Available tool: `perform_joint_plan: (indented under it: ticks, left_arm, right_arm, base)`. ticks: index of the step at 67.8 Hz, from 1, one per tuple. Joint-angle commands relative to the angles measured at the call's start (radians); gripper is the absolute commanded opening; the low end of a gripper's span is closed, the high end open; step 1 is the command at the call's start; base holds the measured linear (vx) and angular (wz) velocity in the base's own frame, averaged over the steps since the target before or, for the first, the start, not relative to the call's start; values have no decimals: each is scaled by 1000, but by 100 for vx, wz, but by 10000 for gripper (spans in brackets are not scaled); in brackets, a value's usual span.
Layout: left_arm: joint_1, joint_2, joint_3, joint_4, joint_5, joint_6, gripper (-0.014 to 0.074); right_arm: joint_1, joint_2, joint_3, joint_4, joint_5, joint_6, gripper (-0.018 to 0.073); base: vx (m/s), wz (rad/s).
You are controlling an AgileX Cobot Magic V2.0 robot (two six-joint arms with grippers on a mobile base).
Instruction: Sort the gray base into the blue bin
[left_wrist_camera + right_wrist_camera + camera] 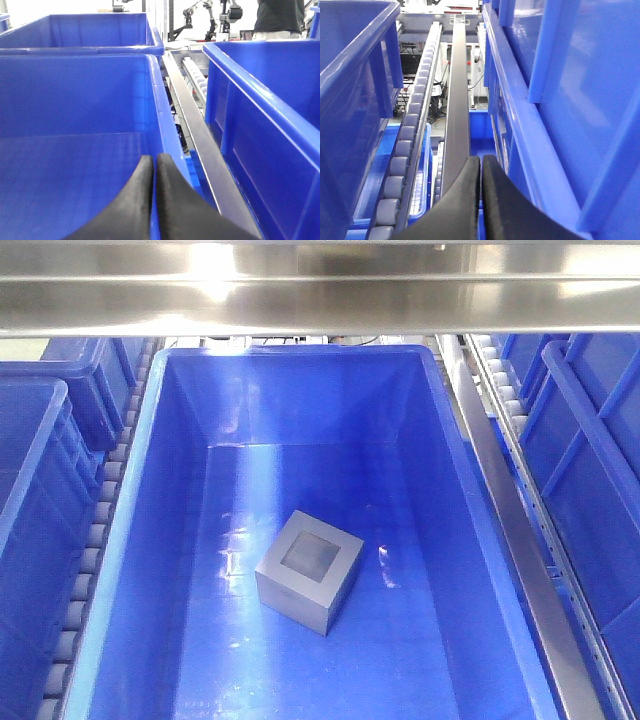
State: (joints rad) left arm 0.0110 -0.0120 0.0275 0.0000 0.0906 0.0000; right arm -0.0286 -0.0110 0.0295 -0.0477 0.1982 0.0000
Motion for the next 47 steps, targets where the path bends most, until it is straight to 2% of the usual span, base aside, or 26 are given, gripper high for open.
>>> perform_joint_plan:
  ticks: [1,47]
  left_arm:
    - [9,-17,-11,0,-91,-6,-7]
    - [8,-16,-12,0,-82,-6,-7]
  right_arm:
    - [0,-15,7,-5,-72,-12,-5]
    - [0,-15,7,-5,-72,-12,-5]
  base:
    - [0,0]
    - [0,0]
